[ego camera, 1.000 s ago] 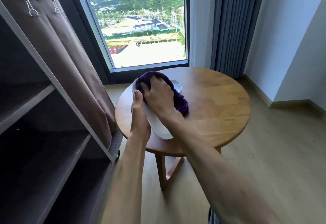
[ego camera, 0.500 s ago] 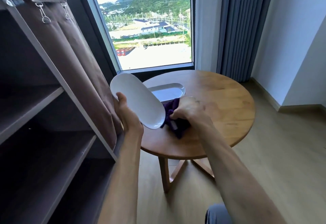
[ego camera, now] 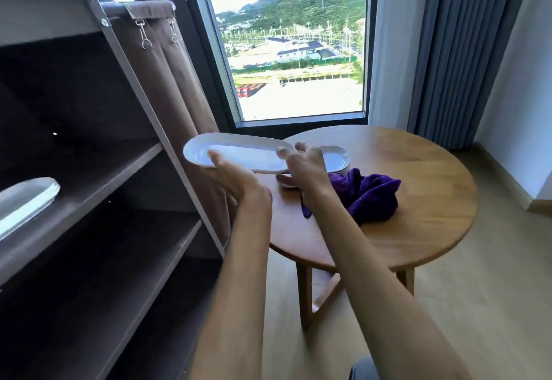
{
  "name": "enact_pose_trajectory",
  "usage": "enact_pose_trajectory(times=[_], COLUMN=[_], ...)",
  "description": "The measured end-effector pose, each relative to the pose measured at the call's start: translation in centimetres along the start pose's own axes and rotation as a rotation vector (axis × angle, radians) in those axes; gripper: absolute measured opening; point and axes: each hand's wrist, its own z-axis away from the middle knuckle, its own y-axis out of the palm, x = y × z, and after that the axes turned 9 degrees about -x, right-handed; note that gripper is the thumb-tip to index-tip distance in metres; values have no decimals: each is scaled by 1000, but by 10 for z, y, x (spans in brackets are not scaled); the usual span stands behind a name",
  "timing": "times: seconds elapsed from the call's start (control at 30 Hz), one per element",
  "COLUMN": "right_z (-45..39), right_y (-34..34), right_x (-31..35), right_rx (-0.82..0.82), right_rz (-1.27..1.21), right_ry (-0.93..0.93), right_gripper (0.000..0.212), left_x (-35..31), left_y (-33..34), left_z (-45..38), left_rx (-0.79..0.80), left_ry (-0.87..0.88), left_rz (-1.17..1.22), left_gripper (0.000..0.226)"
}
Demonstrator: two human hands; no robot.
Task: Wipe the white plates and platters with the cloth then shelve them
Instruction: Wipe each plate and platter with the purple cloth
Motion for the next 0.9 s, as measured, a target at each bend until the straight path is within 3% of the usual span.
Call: enact_pose_trajectory(times=[0.1, 0.27, 0.33, 0.43, 0.57, 0.7, 0.9], right_z=[10, 16, 16, 26, 47, 71, 100], right_y=[31, 72, 87, 114, 155, 196, 255], right_x=[-10, -9, -8, -4, -1, 4, 12], right_rx=[-55, -129, -131, -90, 87, 190, 326], right_rz=[-210, -310, -312, -338, -378, -396, -338], right_ry=[46, 106, 96, 100, 88, 106, 89], right_gripper=[52, 19, 15, 20, 25, 41, 42], left_x=[-22, -55, -70, -92, -123, -154, -189], left_y=[-12, -56, -73, -102, -135, -172, -207], left_z=[-6, -26, -36, -47, -69, -83, -108], left_rx=[25, -8, 32, 133, 150, 70, -167], left_ry=[86, 358, 443, 532, 663, 771, 881], left_rz=[57, -10, -61, -164, -301, -387, -559], left_gripper=[47, 78, 64, 55, 77, 112, 110])
